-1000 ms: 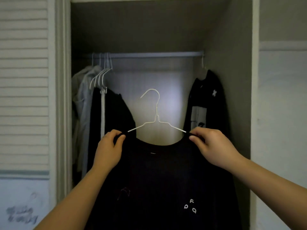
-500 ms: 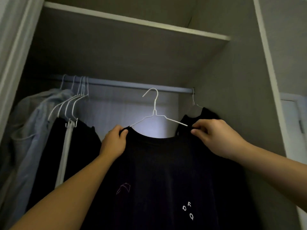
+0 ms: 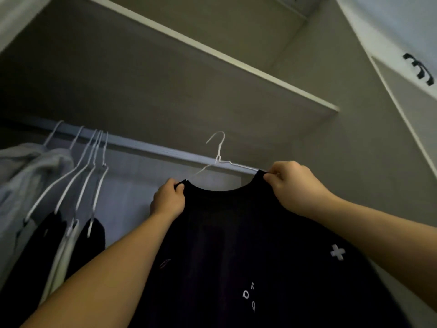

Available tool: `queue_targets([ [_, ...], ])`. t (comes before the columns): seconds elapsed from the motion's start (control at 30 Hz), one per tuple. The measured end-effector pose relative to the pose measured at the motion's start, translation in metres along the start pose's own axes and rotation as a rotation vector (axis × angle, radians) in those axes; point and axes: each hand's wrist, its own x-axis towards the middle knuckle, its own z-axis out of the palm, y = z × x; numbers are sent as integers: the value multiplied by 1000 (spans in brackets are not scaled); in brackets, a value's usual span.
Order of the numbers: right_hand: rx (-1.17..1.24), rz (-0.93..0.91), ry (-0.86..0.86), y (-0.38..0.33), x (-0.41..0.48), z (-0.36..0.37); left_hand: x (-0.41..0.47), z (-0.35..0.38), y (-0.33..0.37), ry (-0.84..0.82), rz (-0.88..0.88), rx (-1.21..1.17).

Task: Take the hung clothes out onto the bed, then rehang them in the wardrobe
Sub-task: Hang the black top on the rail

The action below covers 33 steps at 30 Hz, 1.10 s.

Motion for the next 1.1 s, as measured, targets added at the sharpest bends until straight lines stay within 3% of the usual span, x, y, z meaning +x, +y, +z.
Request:
queue_targets([
  [0.13, -38, 13, 108, -27, 27, 24, 18, 6, -2, -6, -90, -89],
  [0.37, 5, 14, 48, -55, 35, 67, 7, 16, -10, -99, -6, -337],
  [0.6, -6, -25, -1, -42, 32, 92, 0, 19, -20, -73, 9, -357],
  [0.73, -208, -100, -17, -43, 21, 95, -7, 22, -20, -66, 37, -370],
  [0.83, -569, -333, 58, -42, 6, 99, -11, 27, -18, -38, 83, -349],
  [0.9, -722, -411, 16, -40, -2, 100, -14, 32, -18, -29, 95, -282],
  [1.1, -777, -357, -208, -24, -20, 103, -17, 59, -11, -48, 100, -228],
])
